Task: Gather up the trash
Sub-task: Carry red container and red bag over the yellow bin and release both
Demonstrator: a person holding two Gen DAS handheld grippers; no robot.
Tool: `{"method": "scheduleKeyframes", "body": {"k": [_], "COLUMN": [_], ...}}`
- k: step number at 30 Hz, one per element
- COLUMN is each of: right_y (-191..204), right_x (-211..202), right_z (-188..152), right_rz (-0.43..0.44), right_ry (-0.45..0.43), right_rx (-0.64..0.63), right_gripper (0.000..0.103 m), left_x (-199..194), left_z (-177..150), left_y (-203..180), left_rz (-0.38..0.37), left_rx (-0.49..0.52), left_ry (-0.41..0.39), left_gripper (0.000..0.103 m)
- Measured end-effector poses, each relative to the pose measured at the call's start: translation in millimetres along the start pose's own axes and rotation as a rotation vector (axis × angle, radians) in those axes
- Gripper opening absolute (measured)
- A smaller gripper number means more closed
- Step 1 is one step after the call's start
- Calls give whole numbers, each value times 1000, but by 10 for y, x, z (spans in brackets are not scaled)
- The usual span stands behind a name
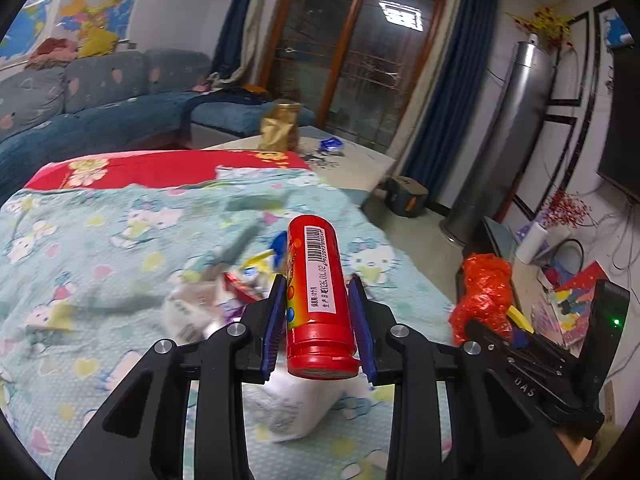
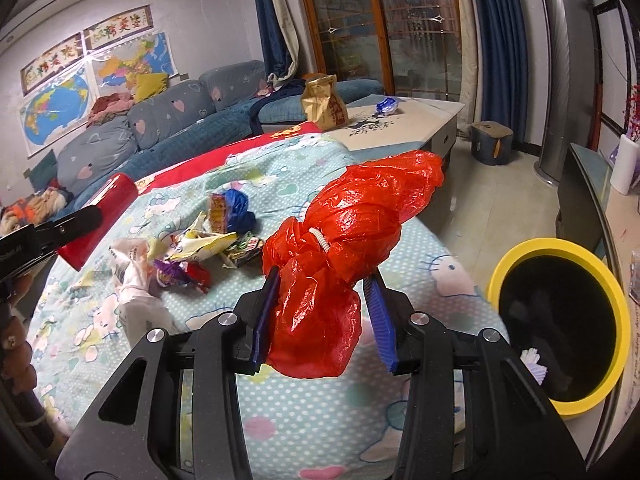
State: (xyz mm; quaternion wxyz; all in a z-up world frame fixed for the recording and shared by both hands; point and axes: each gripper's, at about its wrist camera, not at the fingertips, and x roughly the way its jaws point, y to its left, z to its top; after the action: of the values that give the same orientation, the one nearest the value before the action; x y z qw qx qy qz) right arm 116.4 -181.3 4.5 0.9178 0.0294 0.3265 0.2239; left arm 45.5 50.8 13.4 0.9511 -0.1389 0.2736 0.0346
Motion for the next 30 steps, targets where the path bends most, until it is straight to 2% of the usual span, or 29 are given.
{"method": "scheduleKeyframes", "body": {"k": [7,30], "right_y": [-137,-777], "right_x": [-86,-319], "right_z": [45,43], "right_rz": [-30,-168], "right_ry": [-15,-36], "right_rx": [3,74], "right_gripper": [35,35], "left_x": [124,431], "left_z": [13,-30], "left_y": [-284,-951], "left_rz": [-60,-185], "left_rx": [41,114], "left_ry": [9,38], "left_gripper": [30,30]}}
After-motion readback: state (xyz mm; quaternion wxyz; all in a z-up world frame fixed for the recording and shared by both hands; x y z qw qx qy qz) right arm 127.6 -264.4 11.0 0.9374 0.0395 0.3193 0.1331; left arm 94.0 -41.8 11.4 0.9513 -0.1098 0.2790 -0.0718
